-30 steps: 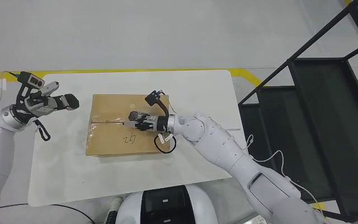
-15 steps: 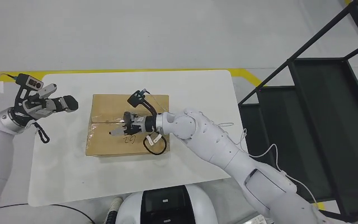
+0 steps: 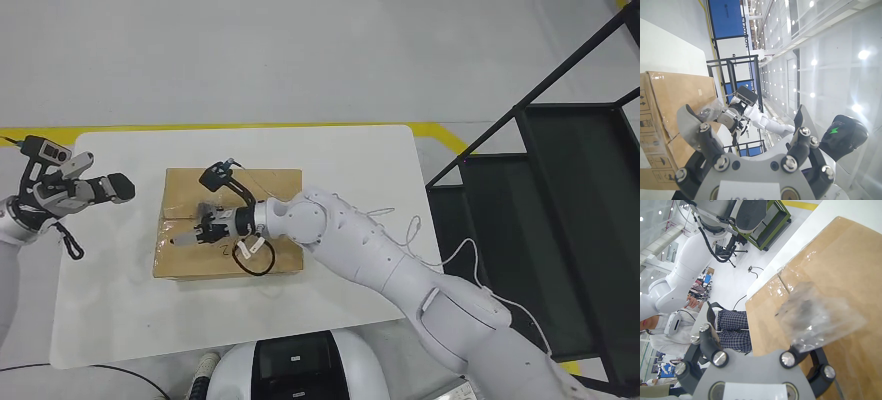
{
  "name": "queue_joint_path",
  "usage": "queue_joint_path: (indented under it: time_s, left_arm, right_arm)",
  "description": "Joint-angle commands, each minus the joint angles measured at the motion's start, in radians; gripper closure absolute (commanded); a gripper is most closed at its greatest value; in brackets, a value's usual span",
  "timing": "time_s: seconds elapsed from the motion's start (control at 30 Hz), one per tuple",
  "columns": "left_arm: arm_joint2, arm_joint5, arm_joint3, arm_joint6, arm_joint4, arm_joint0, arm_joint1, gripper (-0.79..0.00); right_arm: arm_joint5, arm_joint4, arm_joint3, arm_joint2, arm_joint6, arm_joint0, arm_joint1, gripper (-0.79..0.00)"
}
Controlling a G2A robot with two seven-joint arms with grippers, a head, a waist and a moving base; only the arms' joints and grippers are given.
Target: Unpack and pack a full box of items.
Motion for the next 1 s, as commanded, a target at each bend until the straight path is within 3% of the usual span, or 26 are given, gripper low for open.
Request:
queue_joint_path:
  time_s: [0.0, 0.27, 0.57, 0.97]
  left_arm:
    - [-0.009, 0.0, -0.001, 0.001, -0.001, 0.004, 0.001, -0.785]
    - [-0.084, -0.02, 0.013, 0.059, -0.049, 0.046, 0.007, -0.785]
    - [-0.159, -0.017, 0.02, 0.263, -0.095, 0.098, 0.005, -0.785]
    - [-0.173, 0.002, -0.02, 0.29, -0.08, 0.126, 0.0, -0.785]
  right_arm:
    - [-0.006, 0.012, 0.028, -0.014, -0.005, 0.013, -0.017, -0.785]
    - [-0.038, 0.057, 0.147, -0.062, -0.026, 0.073, -0.093, -0.785]
    - [-0.081, 0.088, 0.254, -0.086, -0.041, 0.118, -0.165, -0.785]
    - [-0.129, 0.111, 0.405, -0.079, -0.054, 0.149, -0.225, -0.785]
